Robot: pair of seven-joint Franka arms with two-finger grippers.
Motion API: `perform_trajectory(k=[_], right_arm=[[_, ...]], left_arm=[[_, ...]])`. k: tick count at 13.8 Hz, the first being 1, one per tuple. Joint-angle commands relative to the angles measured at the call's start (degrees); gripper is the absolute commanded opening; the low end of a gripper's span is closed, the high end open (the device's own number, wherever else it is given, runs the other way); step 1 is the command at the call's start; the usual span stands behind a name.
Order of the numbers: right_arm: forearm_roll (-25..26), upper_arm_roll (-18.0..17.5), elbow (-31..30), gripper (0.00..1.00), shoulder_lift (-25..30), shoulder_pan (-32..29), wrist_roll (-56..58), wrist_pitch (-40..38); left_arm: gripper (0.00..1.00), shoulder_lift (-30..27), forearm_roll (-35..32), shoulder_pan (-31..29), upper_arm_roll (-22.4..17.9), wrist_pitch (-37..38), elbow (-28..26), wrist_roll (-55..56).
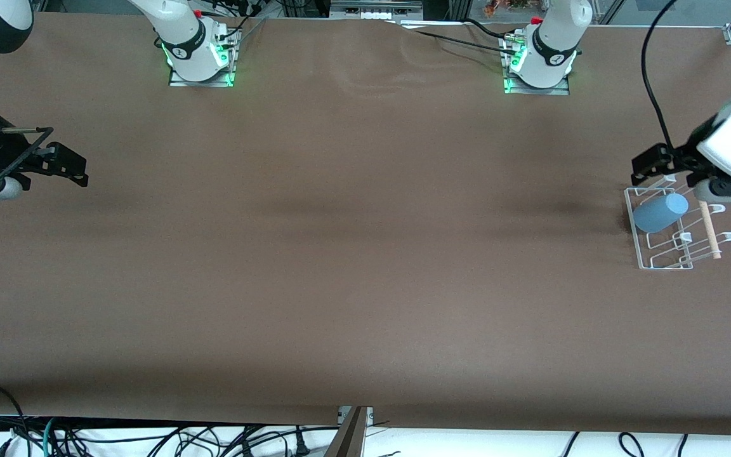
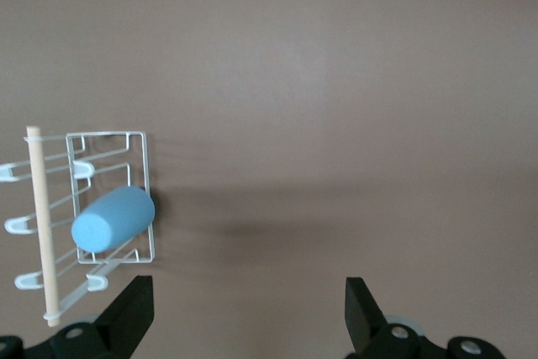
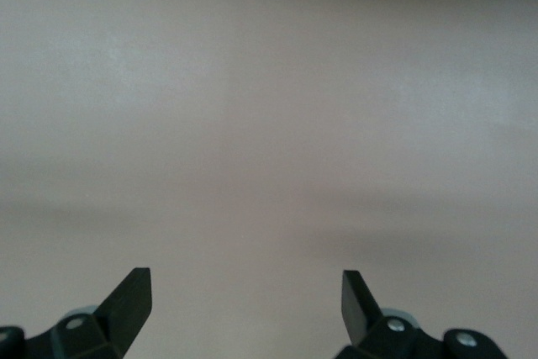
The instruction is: Transfer cup to left arm and place on rack
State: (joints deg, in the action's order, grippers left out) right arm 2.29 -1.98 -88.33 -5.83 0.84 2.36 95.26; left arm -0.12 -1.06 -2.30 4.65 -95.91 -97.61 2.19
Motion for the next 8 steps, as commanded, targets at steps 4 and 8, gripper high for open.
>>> perform_trajectory(k=[4, 8], right_arm=[[-0.6, -0.3, 1.1, 1.00, -0.4, -0.6, 0.3, -0.5], [-0.6, -0.3, 1.1, 1.00, -0.5, -0.6, 0.4, -0.5]], left_arm=[[1.00, -3.1, 1.4, 1.6, -1.6, -1.6, -5.0, 0.4], [1.00, -3.0, 1.5, 2.6, -2.3, -1.2, -4.7, 0.5]])
